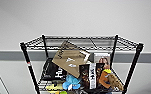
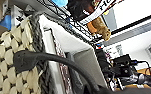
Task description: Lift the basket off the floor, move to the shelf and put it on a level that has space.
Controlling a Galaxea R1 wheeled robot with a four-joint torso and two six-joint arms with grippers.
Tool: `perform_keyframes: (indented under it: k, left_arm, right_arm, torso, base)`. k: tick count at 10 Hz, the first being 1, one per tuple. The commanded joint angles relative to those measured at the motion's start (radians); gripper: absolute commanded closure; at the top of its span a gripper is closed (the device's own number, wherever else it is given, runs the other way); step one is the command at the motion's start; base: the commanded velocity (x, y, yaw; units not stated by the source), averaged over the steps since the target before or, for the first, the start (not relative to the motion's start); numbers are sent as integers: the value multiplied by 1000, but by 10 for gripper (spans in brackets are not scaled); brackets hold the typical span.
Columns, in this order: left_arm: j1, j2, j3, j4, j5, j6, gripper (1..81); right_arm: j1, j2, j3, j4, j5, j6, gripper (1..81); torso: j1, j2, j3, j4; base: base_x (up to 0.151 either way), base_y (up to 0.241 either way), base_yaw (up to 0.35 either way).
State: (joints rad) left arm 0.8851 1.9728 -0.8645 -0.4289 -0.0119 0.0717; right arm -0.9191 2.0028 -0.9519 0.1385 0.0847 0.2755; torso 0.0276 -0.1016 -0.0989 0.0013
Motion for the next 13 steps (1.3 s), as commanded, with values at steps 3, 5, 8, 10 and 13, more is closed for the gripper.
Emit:
perform_keyframes:
  k: [3,5,8,10,13]
  left_arm:
    - [-228,-98,192,4,39,-1,811]
    - [-286,-124,228,-7,47,-30,811]
    - [-395,-168,284,-7,53,-107,811]
    - [-487,-198,314,-7,84,-173,811]
    - [-582,-224,343,-7,109,-248,811]
  right_arm:
    - [249,-114,222,21,-2,8,811]
    - [304,-141,257,55,-32,8,811]
    - [400,-184,317,107,-57,8,811]
    - [498,-203,346,165,-101,8,811]
    - [608,-220,371,240,-148,8,811]
  torso:
    - [0,0,0,0]
    - [0,0,0,0]
    - [0,0,0,0]
    - [0,0,0,0]
    - [0,0,0,0]
  base:
    - [0,0,0]
    - [0,0,0]
    - [0,0,0]
    - [0,0,0]
    - [0,0,0]
